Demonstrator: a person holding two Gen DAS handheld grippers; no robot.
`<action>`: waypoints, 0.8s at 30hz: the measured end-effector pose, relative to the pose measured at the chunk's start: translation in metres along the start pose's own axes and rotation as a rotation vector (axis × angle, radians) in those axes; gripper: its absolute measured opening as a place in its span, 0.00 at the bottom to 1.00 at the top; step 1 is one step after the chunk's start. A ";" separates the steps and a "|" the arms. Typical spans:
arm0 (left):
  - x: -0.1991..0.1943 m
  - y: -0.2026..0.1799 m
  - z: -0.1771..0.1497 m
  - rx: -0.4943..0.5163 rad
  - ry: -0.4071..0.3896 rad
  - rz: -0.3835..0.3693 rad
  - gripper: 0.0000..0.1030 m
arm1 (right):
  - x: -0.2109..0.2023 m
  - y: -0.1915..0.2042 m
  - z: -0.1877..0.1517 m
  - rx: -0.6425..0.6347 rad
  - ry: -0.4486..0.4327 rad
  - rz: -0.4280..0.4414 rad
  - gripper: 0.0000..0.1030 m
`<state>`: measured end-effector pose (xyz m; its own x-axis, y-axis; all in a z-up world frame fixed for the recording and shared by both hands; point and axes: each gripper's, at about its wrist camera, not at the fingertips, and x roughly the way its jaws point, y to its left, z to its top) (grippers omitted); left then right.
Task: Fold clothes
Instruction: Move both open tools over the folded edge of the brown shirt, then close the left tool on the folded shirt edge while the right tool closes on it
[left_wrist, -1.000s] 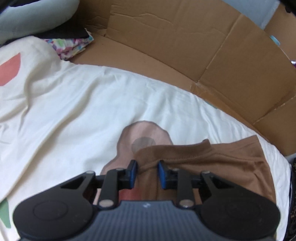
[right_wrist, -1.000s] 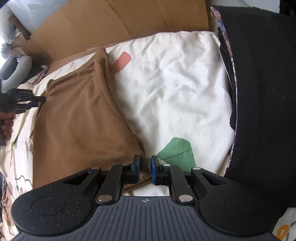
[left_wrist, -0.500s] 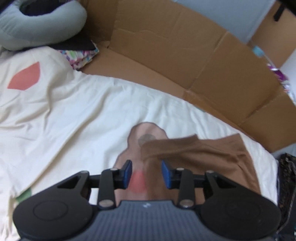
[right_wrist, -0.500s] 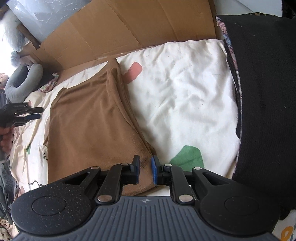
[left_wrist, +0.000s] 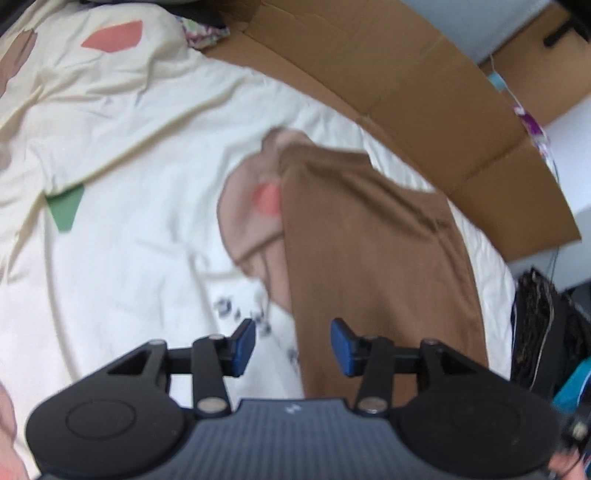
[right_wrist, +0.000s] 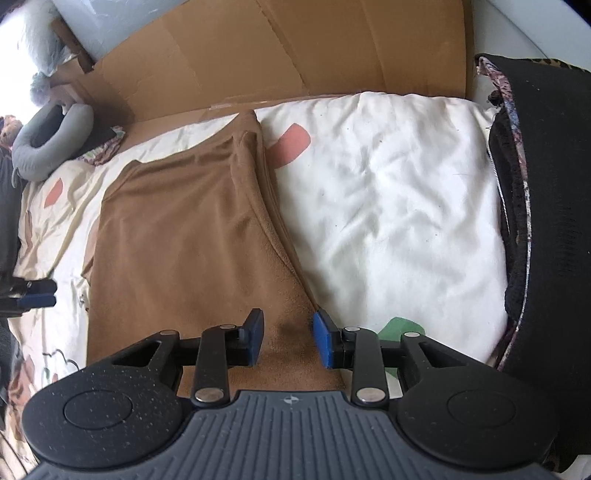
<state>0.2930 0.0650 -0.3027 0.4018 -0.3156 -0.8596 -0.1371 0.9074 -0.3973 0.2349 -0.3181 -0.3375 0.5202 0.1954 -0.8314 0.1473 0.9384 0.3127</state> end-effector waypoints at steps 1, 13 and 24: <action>-0.001 -0.002 -0.006 0.005 0.003 0.004 0.48 | 0.001 0.000 0.000 -0.004 0.002 -0.004 0.34; 0.007 -0.019 -0.051 0.027 0.111 -0.084 0.86 | 0.018 -0.010 -0.005 -0.016 0.033 -0.028 0.35; 0.015 -0.024 -0.063 -0.009 0.149 -0.125 0.85 | 0.019 -0.021 -0.007 0.011 0.049 0.004 0.38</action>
<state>0.2454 0.0212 -0.3262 0.2776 -0.4638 -0.8413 -0.1026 0.8564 -0.5060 0.2356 -0.3321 -0.3626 0.4790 0.2133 -0.8515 0.1548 0.9343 0.3212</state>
